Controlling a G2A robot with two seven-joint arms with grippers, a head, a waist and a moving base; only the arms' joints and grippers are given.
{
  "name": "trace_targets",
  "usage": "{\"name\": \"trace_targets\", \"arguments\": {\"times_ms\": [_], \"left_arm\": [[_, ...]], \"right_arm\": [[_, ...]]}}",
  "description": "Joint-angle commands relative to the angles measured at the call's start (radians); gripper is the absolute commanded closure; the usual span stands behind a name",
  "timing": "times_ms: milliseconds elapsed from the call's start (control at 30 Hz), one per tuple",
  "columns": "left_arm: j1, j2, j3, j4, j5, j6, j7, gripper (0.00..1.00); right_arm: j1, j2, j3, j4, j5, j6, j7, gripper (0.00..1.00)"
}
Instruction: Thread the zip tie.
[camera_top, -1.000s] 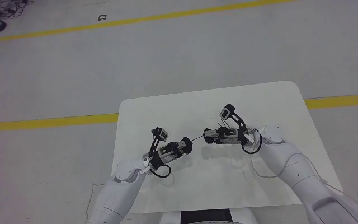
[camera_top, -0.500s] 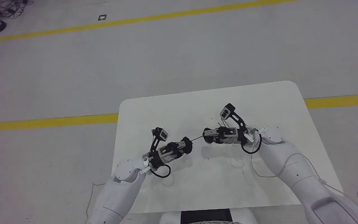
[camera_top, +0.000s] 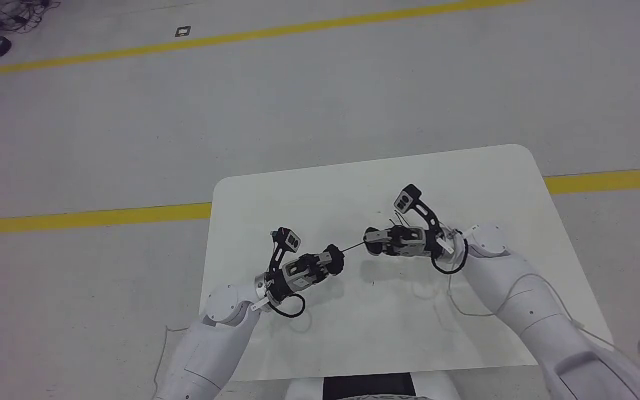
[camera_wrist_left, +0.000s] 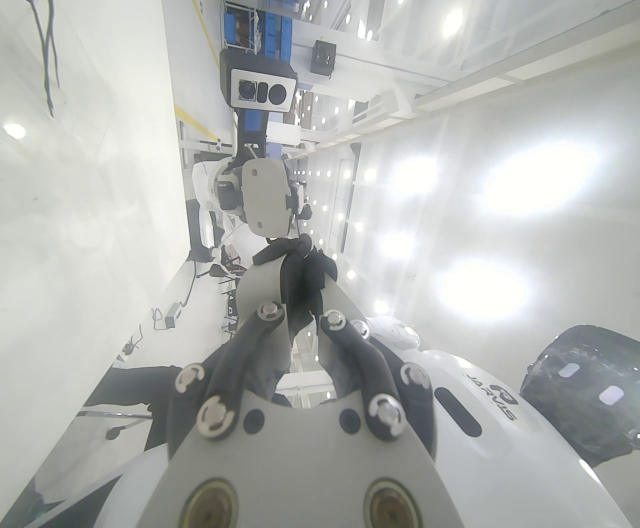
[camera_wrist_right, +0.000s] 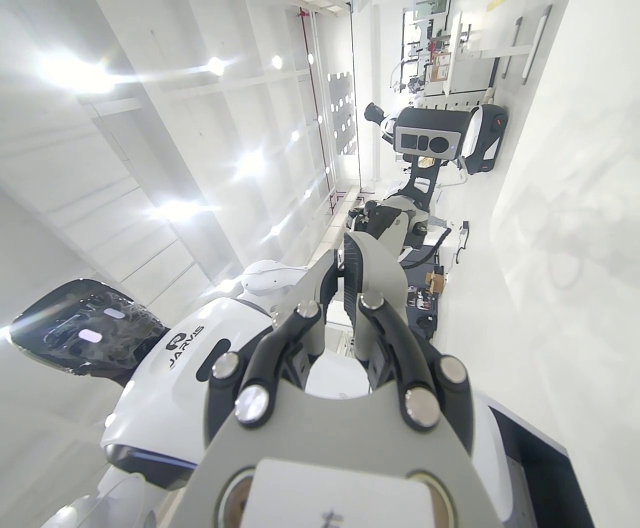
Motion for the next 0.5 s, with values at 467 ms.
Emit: {"name": "trace_targets", "arguments": {"times_ms": [467], "left_arm": [[0.005,0.002,0.021,-0.036,0.019,0.002,0.054,0.0]], "right_arm": [[-0.043,-0.014,0.058,-0.037,-0.051,0.0,0.0,1.0]]}}
